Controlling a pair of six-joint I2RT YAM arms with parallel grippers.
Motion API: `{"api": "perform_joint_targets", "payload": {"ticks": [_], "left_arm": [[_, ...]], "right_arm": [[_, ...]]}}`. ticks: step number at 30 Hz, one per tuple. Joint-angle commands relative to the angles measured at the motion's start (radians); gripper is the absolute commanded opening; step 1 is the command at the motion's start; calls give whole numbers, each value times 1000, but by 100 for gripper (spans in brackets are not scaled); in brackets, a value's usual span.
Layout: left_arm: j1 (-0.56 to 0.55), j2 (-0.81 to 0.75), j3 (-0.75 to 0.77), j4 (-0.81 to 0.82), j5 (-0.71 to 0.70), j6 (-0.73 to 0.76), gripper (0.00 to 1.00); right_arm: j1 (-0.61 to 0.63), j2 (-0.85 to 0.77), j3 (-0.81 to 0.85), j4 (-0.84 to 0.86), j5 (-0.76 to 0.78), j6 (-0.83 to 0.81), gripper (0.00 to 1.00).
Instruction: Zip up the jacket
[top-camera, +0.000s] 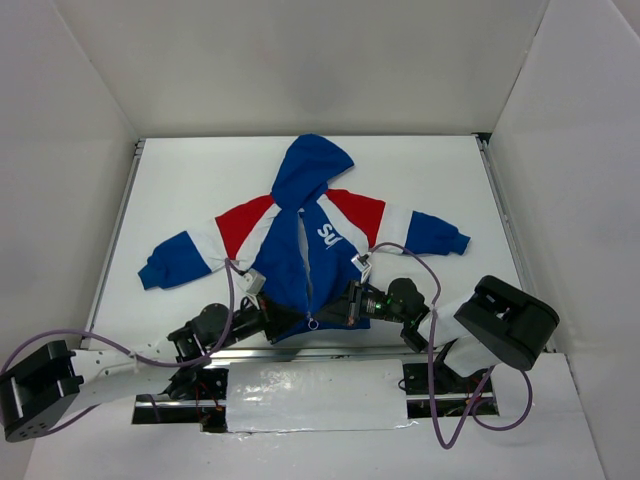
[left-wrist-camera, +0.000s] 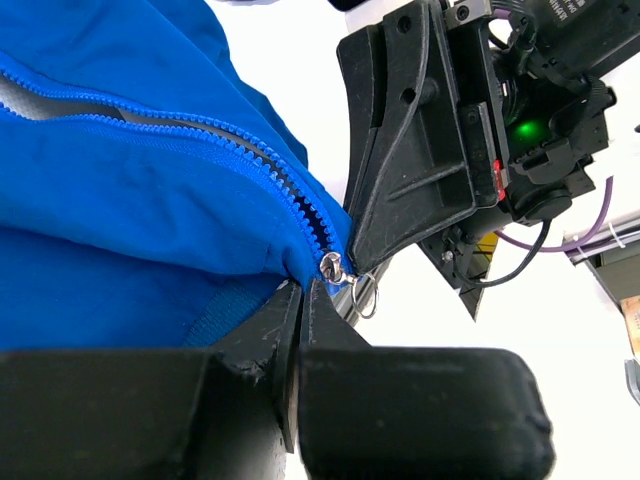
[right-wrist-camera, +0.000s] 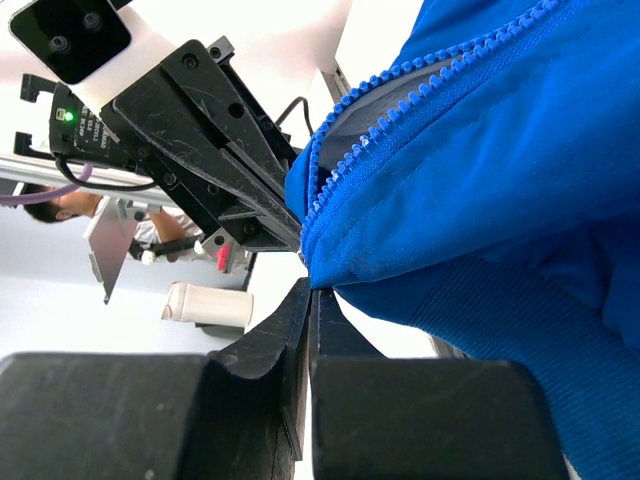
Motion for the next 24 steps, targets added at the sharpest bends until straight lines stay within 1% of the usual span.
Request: {"api": "perform_joint_targets", "payload": {"ticks": [1, 4, 9, 12, 19, 24], "left_arm": [[0, -31, -27, 71, 3, -15, 1], [0, -33, -29, 92, 11, -23, 0], [0, 10, -29, 146, 45, -49, 0], [0, 41, -23, 181, 77, -64, 0], [0, 76, -18, 227, 134, -70, 0], [0, 118, -30, 309, 187, -77, 0]], "right_arm": [[12, -1, 19, 155, -25, -20, 0], [12, 9, 25, 162, -30, -19, 0], [10, 35, 26, 246, -18, 6, 0], [7, 37, 40, 265, -4, 10, 0], [-19, -17, 77, 224, 10, 3, 0], [-57, -63, 88, 138, 38, -28, 0]]}}
